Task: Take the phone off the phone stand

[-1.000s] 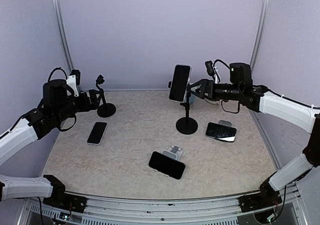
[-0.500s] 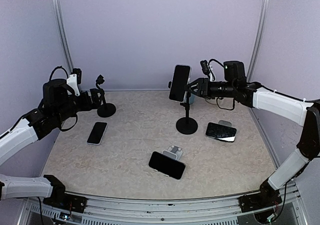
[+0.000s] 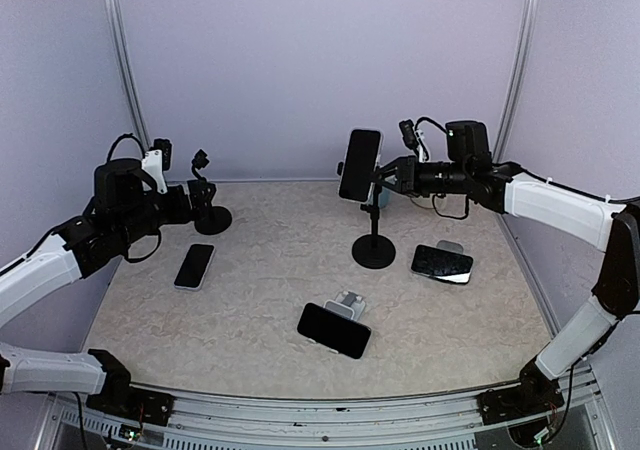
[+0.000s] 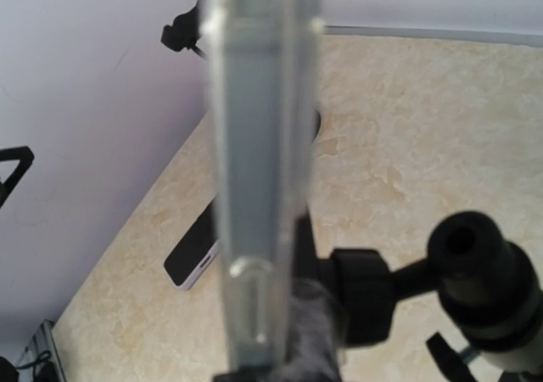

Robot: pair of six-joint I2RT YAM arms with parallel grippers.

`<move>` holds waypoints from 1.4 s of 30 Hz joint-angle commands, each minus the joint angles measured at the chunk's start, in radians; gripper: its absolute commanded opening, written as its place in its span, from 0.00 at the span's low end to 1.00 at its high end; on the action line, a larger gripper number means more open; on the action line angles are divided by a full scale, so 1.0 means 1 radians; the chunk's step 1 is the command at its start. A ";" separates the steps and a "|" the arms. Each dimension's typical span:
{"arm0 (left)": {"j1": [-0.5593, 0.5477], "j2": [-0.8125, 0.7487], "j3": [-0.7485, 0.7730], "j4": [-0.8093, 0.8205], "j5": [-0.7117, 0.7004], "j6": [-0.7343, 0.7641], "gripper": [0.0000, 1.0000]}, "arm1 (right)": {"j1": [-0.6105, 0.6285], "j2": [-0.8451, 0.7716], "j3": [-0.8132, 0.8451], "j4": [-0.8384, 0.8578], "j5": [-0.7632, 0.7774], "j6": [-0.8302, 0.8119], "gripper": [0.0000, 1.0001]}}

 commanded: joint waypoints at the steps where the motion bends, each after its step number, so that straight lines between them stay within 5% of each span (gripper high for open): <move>1: -0.022 0.017 0.020 0.028 0.007 0.012 0.99 | 0.007 0.011 0.044 -0.016 0.013 -0.027 0.25; 23: -0.300 0.290 0.236 0.017 0.041 -0.027 0.99 | 0.125 0.019 0.070 0.104 0.009 0.033 0.00; 42: -0.384 0.574 0.492 -0.010 0.158 -0.114 0.99 | 0.221 0.030 0.066 0.195 0.076 0.097 0.00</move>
